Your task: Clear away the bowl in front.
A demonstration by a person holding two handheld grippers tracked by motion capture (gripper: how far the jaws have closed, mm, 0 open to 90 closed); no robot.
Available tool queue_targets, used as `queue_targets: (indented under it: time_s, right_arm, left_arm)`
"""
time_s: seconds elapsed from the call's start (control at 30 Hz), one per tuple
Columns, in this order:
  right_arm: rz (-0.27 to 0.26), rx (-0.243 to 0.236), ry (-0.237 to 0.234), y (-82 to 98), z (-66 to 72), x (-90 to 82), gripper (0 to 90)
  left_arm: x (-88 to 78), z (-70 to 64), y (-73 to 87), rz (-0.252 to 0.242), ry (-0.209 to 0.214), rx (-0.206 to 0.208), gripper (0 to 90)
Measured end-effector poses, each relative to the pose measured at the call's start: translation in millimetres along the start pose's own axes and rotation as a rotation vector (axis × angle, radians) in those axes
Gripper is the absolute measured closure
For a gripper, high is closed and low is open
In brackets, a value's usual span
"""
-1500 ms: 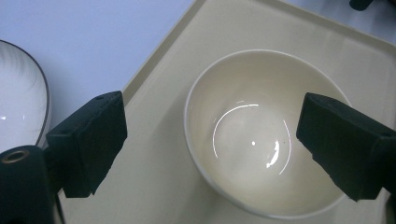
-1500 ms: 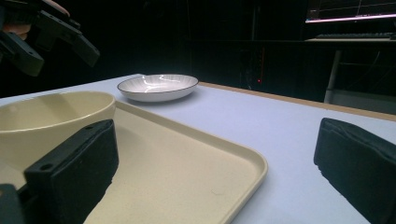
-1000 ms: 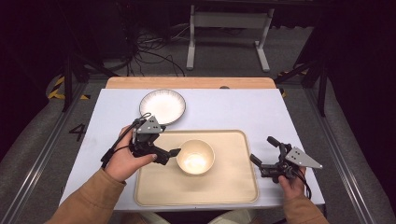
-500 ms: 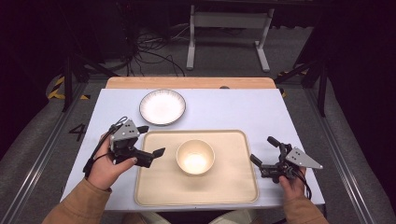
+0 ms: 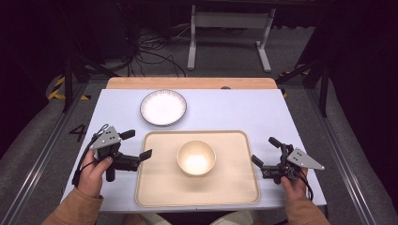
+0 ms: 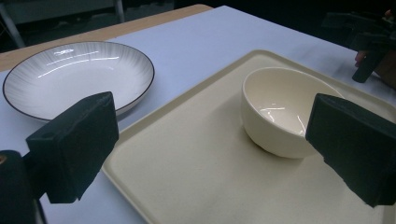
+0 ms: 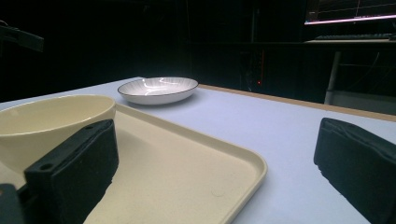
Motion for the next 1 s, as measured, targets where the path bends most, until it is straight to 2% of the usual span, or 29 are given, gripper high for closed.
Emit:
queue_targets:
  time_s: [0.17,0.43,0.6,0.73,0.87,1.0]
  right_arm:
    - [-0.001,-0.001,0.0,0.0,-0.1,-0.1,0.6]
    - [-0.002,-0.001,0.0,0.0,0.1,-0.2,0.6]
    - [-0.002,-0.002,0.0,0.0,0.1,-0.3,0.6]
    - [-0.003,-0.002,0.0,0.0,0.2,-0.2,0.6]
    - [-0.003,-0.003,0.0,0.0,0.2,-0.3,0.6]
    - [-0.004,-0.002,-0.001,0.0,0.1,-0.3,0.5]
  left_arm:
    - [-5.5,1.7,10.1,-0.061,-0.016,0.027,2.7]
    - [-13.9,8.7,30.3,-0.099,-0.034,-0.008,3.0]
    - [-18.4,12.5,44.8,-0.13,-0.035,-0.014,3.2]
    - [-20.3,15.4,52.0,-0.138,-0.03,-0.016,3.6]
    - [-21.6,20.7,65.2,-0.133,-0.043,-0.015,3.9]
    - [-22.7,22.9,70.5,-0.143,-0.042,-0.02,4.0]
Point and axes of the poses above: each handheld gripper's, and its own axes: x roughly forward along the jaws, y roughly out of its underside, z roughly to its left, the point moved 3 cm from there along x, roughly forward along the jaws, and after that the axes turned 7 degrees about -z, right-handed, at the moved point
